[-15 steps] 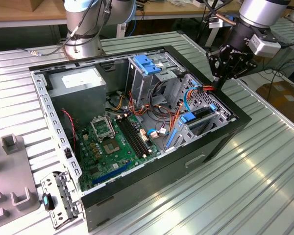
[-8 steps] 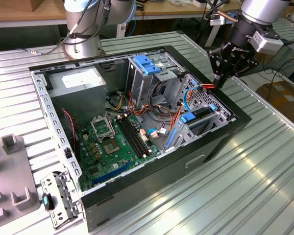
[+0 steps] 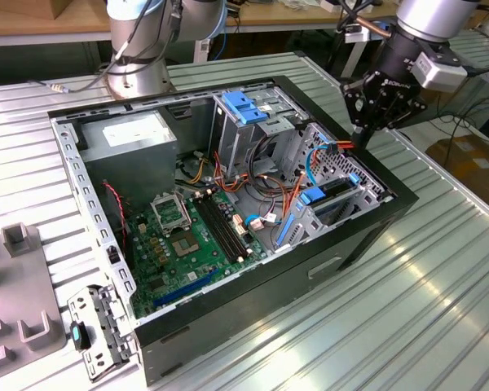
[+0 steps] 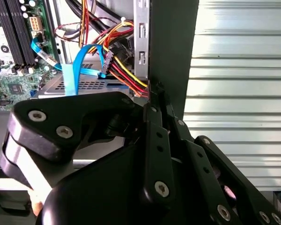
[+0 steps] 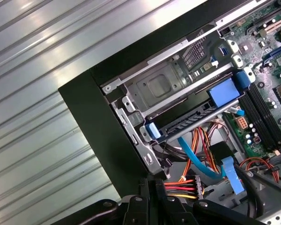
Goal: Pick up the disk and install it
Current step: 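Insert the first disk wire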
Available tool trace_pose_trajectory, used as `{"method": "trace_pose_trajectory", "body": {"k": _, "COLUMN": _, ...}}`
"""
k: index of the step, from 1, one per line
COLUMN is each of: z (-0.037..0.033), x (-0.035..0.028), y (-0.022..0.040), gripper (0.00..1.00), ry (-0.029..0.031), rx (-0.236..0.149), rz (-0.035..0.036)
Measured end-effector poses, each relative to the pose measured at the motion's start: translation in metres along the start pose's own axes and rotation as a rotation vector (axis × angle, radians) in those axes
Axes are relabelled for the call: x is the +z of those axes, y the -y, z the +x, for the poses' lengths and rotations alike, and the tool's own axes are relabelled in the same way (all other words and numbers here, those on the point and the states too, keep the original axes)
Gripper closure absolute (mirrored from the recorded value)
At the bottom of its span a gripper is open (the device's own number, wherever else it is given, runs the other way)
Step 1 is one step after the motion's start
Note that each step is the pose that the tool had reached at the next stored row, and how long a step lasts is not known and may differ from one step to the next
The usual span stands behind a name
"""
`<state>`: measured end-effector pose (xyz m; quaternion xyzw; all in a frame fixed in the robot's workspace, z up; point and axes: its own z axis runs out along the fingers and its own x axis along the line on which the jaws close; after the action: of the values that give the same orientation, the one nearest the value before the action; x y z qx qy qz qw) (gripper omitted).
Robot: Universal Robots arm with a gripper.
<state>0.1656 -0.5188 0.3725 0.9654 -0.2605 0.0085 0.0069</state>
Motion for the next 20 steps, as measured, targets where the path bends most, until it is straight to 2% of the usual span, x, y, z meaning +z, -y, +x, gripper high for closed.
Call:
{"method": "trace_pose_trajectory", "body": {"k": 2, "z": -0.0014, "x": 0.0003, "y": -0.0009, "gripper": 0.84, "ry": 0.0000, "rx": 0.008, "rz": -0.0001}}
{"method": "trace_pose_trajectory", "body": {"k": 6, "z": -0.0016, "x": 0.0004, "y": -0.0009, "gripper": 0.84, "ry": 0.0004, "rx": 0.065, "rz": -0.0015}}
{"method": "trace_pose_trajectory", "body": {"k": 8, "z": -0.0022, "x": 0.0006, "y": -0.0012, "gripper": 0.84, "ry": 0.0008, "rx": 0.081, "rz": -0.0016}}
{"method": "trace_pose_trajectory", "body": {"k": 20, "z": -0.0080, "x": 0.0011, "y": -0.0047, "gripper": 0.84, "ry": 0.0010, "rx": 0.122, "rz": -0.0027}}
